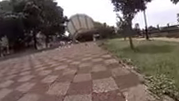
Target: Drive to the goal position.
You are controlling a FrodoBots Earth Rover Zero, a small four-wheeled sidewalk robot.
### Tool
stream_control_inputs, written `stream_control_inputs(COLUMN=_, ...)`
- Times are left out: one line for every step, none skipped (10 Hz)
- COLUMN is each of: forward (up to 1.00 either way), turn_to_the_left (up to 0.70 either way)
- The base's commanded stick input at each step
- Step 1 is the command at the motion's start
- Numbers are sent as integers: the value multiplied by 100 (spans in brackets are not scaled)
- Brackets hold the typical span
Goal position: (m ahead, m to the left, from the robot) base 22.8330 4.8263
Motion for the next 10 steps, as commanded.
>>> stream_control_inputs(forward=70, turn_to_the_left=14)
stream_control_inputs(forward=70, turn_to_the_left=0)
stream_control_inputs(forward=70, turn_to_the_left=0)
stream_control_inputs(forward=70, turn_to_the_left=0)
stream_control_inputs(forward=70, turn_to_the_left=0)
stream_control_inputs(forward=70, turn_to_the_left=0)
stream_control_inputs(forward=70, turn_to_the_left=0)
stream_control_inputs(forward=70, turn_to_the_left=0)
stream_control_inputs(forward=70, turn_to_the_left=0)
stream_control_inputs(forward=70, turn_to_the_left=0)
